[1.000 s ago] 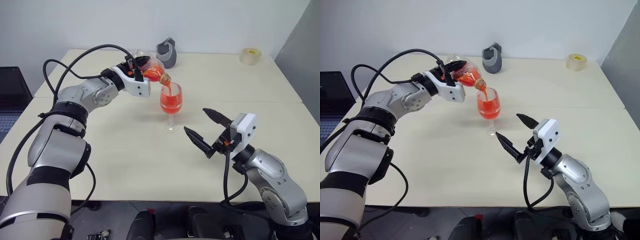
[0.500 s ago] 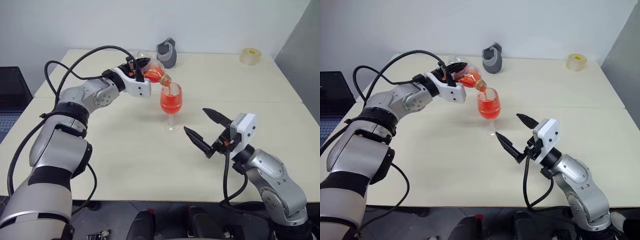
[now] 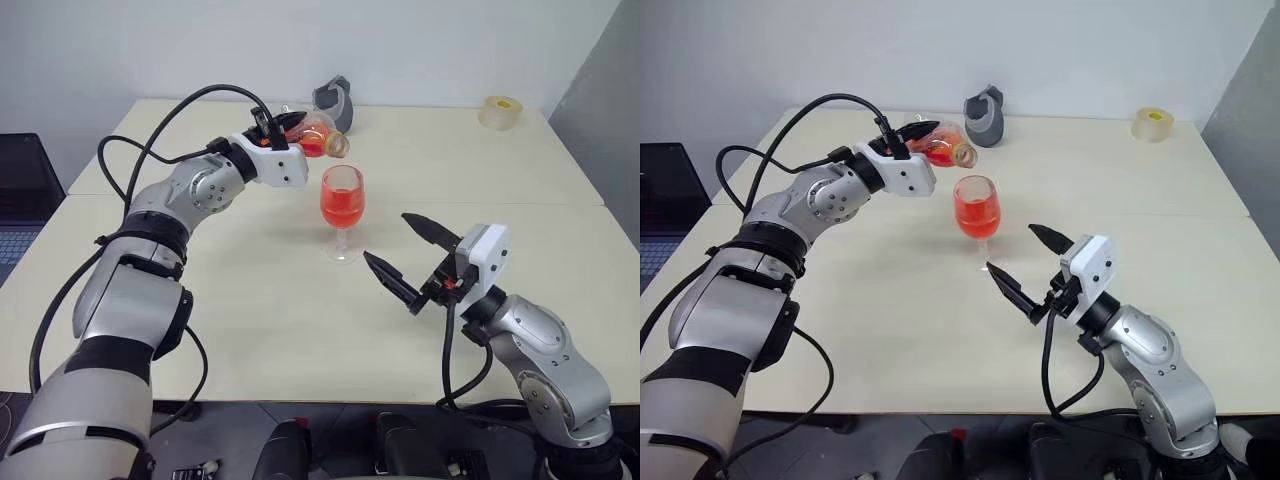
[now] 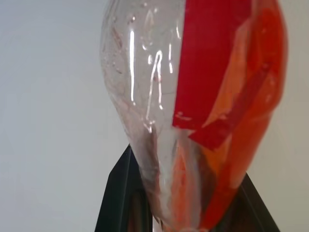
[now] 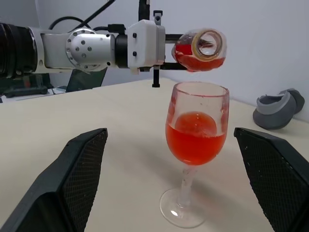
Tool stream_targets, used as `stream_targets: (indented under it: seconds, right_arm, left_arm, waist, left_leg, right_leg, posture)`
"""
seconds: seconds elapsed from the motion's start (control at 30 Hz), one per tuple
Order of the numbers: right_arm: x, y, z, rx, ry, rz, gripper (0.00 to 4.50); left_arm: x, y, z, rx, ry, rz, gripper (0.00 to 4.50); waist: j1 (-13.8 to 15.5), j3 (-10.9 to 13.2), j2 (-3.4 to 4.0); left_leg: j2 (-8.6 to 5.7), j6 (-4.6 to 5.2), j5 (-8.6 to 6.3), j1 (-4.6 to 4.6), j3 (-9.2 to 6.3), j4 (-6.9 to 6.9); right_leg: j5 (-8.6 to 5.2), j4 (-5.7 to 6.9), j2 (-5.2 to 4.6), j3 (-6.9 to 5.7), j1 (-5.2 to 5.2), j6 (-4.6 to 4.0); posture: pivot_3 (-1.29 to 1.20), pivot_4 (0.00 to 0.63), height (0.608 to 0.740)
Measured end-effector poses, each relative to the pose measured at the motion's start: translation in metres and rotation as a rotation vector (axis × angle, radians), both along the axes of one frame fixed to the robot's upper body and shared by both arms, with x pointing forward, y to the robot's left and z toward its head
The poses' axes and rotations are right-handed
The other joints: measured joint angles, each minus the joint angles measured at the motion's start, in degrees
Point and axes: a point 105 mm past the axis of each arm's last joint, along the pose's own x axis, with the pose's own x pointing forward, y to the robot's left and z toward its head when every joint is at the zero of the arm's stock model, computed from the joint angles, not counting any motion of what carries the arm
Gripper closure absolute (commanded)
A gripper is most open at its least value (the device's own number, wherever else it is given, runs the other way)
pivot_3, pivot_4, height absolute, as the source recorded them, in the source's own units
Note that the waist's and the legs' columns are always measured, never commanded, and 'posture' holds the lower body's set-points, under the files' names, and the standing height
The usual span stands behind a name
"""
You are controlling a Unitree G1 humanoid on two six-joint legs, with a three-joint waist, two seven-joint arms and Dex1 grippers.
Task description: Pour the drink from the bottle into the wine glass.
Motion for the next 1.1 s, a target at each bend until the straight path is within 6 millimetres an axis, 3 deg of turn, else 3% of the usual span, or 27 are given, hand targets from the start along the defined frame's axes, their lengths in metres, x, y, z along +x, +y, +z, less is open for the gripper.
stream_targets:
  seconds: [0.23, 0.33, 0.47, 0.57, 0.7, 0.77, 0.87, 1.1]
  right_arm:
    - [-0.004, 0.005, 0.008, -0.042, -0.032, 0.089, 0.0]
    - [-0.004, 0.008, 0.009, -0.074, -0.021, 0.131, 0.0]
    - [-0.003, 0.015, 0.01, -0.115, 0.003, 0.193, 0.0]
    - [-0.004, 0.025, 0.01, -0.132, 0.025, 0.245, 0.0]
    - [-0.002, 0.032, 0.009, -0.155, 0.052, 0.271, 0.0]
    - [0.001, 0.039, 0.008, -0.183, 0.078, 0.29, 0.0]
    - [0.001, 0.047, 0.007, -0.213, 0.094, 0.314, 0.0]
    - [0.003, 0.051, 0.005, -0.253, 0.132, 0.319, 0.0]
  left_arm:
    - [0.0, 0.001, -0.007, -0.194, 0.115, -0.021, 3.73]
    - [0.005, 0.011, -0.012, -0.375, 0.209, 0.0, 3.73]
    - [0.008, 0.043, -0.035, -0.609, 0.344, 0.083, 3.73]
    - [0.007, 0.069, -0.064, -0.748, 0.442, 0.16, 3.73]
    - [0.003, 0.087, -0.094, -0.865, 0.535, 0.227, 3.73]
    - [0.003, 0.099, -0.101, -1.028, 0.567, 0.238, 3.73]
    - [0.001, 0.109, -0.11, -1.134, 0.602, 0.244, 3.73]
    - [0.001, 0.114, -0.13, -1.161, 0.66, 0.304, 3.74]
  waist:
    - [0.0, 0.0, -0.01]
    - [0.0, 0.0, 0.0]
    - [-0.4, 0.0, 0.01]
    - [-0.4, 0.0, 0.01]
    - [0.1, 0.0, 0.0]
    - [0.2, 0.0, -0.02]
    - [0.3, -0.1, -0.04]
    - [0.1, -0.1, -0.07]
  left_leg:
    - [0.01, 0.0, 0.0, -0.03, -0.04, 0.09]
    - [0.03, 0.01, 0.0, -0.01, -0.02, 0.12]
    - [0.1, 0.01, -0.01, 0.07, -0.1, 0.1]
    - [0.08, 0.01, -0.01, 0.03, -0.22, 0.17]
    - [0.05, 0.02, -0.02, -0.19, -0.53, 0.47]
    - [-0.02, 0.02, -0.02, -0.21, -0.57, 0.57]
    - [-0.03, 0.03, -0.02, -0.21, -0.6, 0.57]
    - [-0.01, 0.03, -0.03, -0.19, -0.6, 0.56]
  right_leg:
    - [0.0, 0.02, 0.0, 0.0, 0.0, 0.0]
    - [0.0, 0.08, 0.0, 0.0, 0.0, -0.01]
    - [0.0, 0.16, 0.04, 0.04, 0.0, -0.01]
    - [0.0, 0.17, 0.03, 0.05, -0.01, -0.01]
    - [0.0, 0.18, 0.01, -0.04, -0.01, -0.01]
    - [0.0, 0.21, -0.04, -0.07, 0.01, -0.01]
    - [0.0, 0.22, -0.05, -0.1, 0.02, -0.01]
    - [0.0, 0.24, -0.04, -0.08, 0.02, -0.01]
  posture:
    - [0.0, 0.15, 0.74]
    - [0.0, 0.15, 0.74]
    - [0.0, 0.15, 0.74]
    - [0.0, 0.15, 0.74]
    - [0.0, 0.15, 0.74]
    - [0.0, 0.15, 0.74]
    - [0.0, 0.15, 0.74]
    - [0.0, 0.15, 0.74]
